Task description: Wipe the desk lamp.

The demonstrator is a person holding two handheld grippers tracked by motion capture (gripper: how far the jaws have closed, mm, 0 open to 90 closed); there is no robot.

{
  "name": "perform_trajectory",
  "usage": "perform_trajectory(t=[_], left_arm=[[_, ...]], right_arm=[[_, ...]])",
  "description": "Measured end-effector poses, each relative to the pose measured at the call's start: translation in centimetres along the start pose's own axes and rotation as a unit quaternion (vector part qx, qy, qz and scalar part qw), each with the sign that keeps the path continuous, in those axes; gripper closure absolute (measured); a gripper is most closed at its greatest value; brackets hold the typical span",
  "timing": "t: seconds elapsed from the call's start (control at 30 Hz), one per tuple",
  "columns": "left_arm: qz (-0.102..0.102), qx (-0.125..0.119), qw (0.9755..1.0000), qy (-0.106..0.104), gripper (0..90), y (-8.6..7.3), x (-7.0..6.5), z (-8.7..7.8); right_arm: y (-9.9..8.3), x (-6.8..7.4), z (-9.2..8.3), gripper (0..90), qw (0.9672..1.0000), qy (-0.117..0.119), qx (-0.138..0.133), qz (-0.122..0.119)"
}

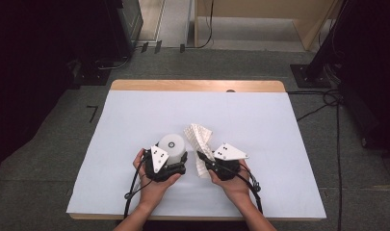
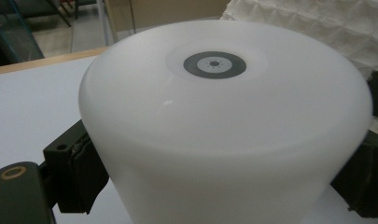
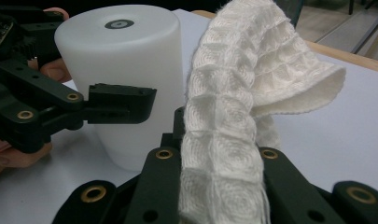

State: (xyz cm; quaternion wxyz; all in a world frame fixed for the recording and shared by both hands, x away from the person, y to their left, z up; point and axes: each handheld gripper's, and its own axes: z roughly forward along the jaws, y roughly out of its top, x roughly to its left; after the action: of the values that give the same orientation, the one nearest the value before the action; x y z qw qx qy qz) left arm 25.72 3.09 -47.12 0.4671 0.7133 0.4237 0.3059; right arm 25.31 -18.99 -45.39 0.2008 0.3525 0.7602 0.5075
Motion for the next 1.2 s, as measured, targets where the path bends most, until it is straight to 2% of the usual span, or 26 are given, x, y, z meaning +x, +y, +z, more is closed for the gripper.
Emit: perform_trajectory(t=[0.1,0.2,0.23,0.37,0.47,0.5,0.53,0.63,0.83,0.87,0.93,0.97,1.0,1.03,1.13,1.2], left_arm=[[0.001,0.002,1.0,-0.006,8.1,0.0,0.2,-0.1],[0.003,0.005,0.9996,-0.029,8.5,0.2,0.6,0.0],[0.003,0.005,0.9996,-0.029,8.6,0.2,0.6,0.0],[-0.016,0.002,0.9972,-0.073,8.7,0.5,1.6,-0.1],[-0.029,-0.016,0.992,-0.122,8.6,0.9,2.4,-0.4],[-0.035,-0.025,0.9879,-0.149,8.7,1.4,2.8,-0.7],[-0.035,-0.025,0.9879,-0.149,8.7,1.4,2.8,-0.7],[-0.049,-0.037,0.9797,-0.191,8.7,1.9,3.4,-1.2],[-0.034,-0.03,0.9768,-0.209,8.7,1.9,3.2,-1.2],[-0.017,-0.023,0.9766,-0.213,8.7,1.8,2.8,-1.0],[-0.012,-0.021,0.9767,-0.213,8.7,1.8,2.6,-0.9],[0.007,-0.009,0.9768,-0.214,8.8,1.6,2.0,-0.7],[0.007,-0.009,0.9768,-0.214,8.7,1.6,2.0,-0.7],[0.017,-0.003,0.9766,-0.214,8.7,1.4,1.7,-0.5],[0.019,0.0,0.9758,-0.218,8.7,1.4,1.5,-0.5],[0.021,-0.001,0.9763,-0.215,8.7,1.5,1.6,-0.6]], right_arm=[[-0.1,0.1,0.2,79.3,1.0,0.001,0.002,-0.001],[-0.2,0.2,0.2,79.3,1.0,0.002,0.005,0.004],[-0.2,0.2,0.2,79.3,1.0,0.002,0.005,0.004],[-0.2,0.4,0.4,79.3,1.0,0.006,0.004,-0.001],[-0.2,0.4,0.4,79.3,1.0,0.008,0.004,-0.001],[-0.2,0.5,0.3,79.3,0.9999,0.01,-0.002,-0.001],[-0.2,0.5,0.3,79.3,0.9999,0.01,-0.002,-0.001],[-0.1,1.1,0.2,79.3,0.9997,0.018,-0.009,-0.01],[0.0,1.4,0.2,79.3,0.9996,0.017,-0.012,-0.017],[0.2,1.4,0.0,79.3,0.9996,0.013,-0.018,-0.019],[0.3,1.3,-0.1,79.3,0.9996,0.011,-0.02,-0.019],[0.5,1.3,-0.5,79.3,0.9993,0.007,-0.03,-0.023],[0.5,1.3,-0.5,79.3,0.9993,0.007,-0.03,-0.023],[0.9,1.3,-1.0,79.3,0.9989,-0.001,-0.038,-0.028],[1.2,1.3,-1.3,79.3,0.9986,-0.001,-0.045,-0.029],[1.2,1.2,-1.4,79.3,0.9985,0.001,-0.048,-0.029]])
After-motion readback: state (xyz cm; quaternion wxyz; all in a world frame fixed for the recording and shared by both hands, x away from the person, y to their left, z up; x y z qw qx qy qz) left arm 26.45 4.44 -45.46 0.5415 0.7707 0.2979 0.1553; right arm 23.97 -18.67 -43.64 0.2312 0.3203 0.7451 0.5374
